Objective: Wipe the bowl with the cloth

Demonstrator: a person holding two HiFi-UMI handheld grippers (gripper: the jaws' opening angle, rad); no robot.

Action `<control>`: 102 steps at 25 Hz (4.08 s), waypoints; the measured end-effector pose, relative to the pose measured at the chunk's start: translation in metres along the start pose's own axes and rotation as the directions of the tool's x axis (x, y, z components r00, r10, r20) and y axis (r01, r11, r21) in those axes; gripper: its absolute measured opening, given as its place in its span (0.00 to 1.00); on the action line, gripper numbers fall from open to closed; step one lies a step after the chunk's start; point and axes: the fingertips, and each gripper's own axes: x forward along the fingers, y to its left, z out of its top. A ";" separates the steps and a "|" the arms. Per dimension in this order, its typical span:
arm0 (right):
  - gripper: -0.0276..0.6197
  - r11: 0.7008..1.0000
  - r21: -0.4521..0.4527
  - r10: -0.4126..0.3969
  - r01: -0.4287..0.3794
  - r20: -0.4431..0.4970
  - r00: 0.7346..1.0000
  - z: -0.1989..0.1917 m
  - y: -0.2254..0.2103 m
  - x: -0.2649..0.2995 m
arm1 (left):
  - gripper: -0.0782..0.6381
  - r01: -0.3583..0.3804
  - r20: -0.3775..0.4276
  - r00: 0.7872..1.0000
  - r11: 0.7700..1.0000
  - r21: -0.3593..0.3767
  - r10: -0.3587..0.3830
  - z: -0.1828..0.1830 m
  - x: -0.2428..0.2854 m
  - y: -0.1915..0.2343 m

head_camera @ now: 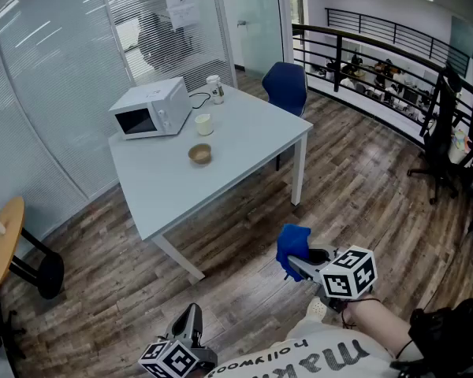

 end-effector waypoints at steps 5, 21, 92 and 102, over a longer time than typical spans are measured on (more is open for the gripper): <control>0.14 1.000 0.004 -0.010 0.010 -0.001 1.000 -0.005 -0.001 -0.002 | 0.13 0.000 0.000 1.000 1.000 0.002 0.000 -0.002 -0.005 0.000; 0.14 0.999 0.039 0.004 -0.004 0.001 1.000 0.024 -0.048 0.030 | 0.13 -0.007 0.017 1.000 1.000 -0.013 0.007 0.019 0.046 0.009; 0.14 0.972 0.162 0.187 -0.170 -0.095 0.978 0.277 -0.284 0.446 | 0.13 -0.160 0.125 0.976 0.977 -0.138 0.178 0.283 0.446 0.213; 0.14 0.978 0.011 0.210 -0.209 -0.086 0.974 0.307 -0.277 0.503 | 0.13 -0.142 0.132 0.978 0.980 -0.139 0.161 0.304 0.487 0.254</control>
